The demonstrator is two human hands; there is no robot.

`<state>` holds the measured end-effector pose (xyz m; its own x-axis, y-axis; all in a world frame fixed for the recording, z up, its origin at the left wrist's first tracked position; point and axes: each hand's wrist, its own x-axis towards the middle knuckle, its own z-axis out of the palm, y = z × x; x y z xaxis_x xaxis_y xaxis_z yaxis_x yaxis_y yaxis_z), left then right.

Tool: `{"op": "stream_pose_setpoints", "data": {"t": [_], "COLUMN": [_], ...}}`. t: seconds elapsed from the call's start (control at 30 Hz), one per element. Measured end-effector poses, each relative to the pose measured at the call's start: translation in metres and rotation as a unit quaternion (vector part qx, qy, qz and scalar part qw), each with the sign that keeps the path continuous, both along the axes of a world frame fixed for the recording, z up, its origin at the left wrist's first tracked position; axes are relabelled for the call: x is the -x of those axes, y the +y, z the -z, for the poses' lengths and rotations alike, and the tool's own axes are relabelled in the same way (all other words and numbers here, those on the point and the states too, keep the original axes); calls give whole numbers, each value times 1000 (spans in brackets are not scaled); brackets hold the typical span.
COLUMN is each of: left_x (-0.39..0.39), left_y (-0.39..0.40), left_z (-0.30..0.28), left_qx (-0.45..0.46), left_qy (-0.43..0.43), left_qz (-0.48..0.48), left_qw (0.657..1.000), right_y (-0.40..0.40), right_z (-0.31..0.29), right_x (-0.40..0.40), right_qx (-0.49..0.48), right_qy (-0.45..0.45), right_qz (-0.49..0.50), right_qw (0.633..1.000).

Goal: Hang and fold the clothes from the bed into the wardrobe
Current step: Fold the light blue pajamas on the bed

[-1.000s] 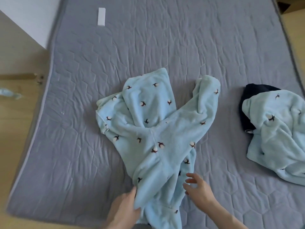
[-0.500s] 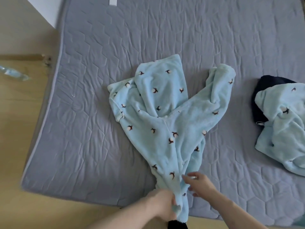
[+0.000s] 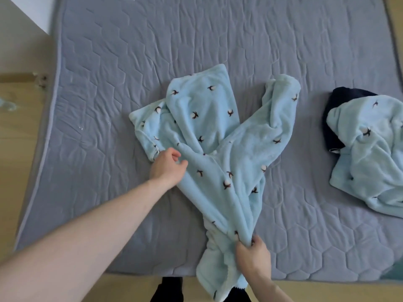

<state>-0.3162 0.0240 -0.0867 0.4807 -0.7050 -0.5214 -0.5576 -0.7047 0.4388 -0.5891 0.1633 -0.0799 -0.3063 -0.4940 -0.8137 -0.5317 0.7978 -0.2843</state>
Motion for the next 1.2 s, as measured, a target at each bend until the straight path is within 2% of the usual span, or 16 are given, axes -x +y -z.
{"op": "stream_pose_setpoints", "data": {"t": [0.13, 0.23, 0.37, 0.5, 0.63, 0.7, 0.73, 0.8, 0.83, 0.9, 0.93, 1.0, 1.07, 1.2], "left_x": [-2, 2, -2, -9, -13, -11, -10, -11, -14, -32, -44, -69, -83, -89], "left_y": [-41, -42, -17, -4, -2, 1, 3, 4, 1, -10, -17, -33, -47, -81], "left_z": [4, 10, 27, 46, 60, 65, 68, 71, 72, 75, 76, 80, 78, 61], "left_qx": [-3, -48, -130, -163, -164, -120, -70, 50, 88, 94, 69, 17, 6, 71], "left_qy": [-33, -66, -79, -53, -31, -27, -34, -82, -110, -134, -112, 0, 109, 115], "left_qz": [59, 140, 153, 221, 219, 179, 139, 15, -64, -213, -269, -350, -376, -305], "left_qw": [998, 987, 976, 960, 961, 976, 987, 995, 988, 963, 954, 937, 920, 943], "right_y": [-2, -17, -79, -187, -270, -291, -296, -303, -307, -314, -317, -323, -322, -298], "right_z": [21, 31, 35, 33, 42, 51, 55, 65, 68, 71, 70, 65, 58, 25], "right_x": [23, 29, 31, 38, 47, 44, 41, 35, 32, 30, 31, 32, 29, 6], "right_qx": [-142, -166, -51, 109, 131, 120, 115, 113, 113, 116, 117, 130, 160, 333], "right_qy": [21, -13, -115, -55, -12, -2, -4, -21, -32, -60, -75, -106, -129, -94], "right_qz": [-138, -152, 16, 90, 153, 177, 184, 202, 217, 258, 280, 311, 325, 283], "right_qw": [980, 974, 992, 988, 979, 977, 976, 973, 969, 957, 950, 935, 923, 894]}}
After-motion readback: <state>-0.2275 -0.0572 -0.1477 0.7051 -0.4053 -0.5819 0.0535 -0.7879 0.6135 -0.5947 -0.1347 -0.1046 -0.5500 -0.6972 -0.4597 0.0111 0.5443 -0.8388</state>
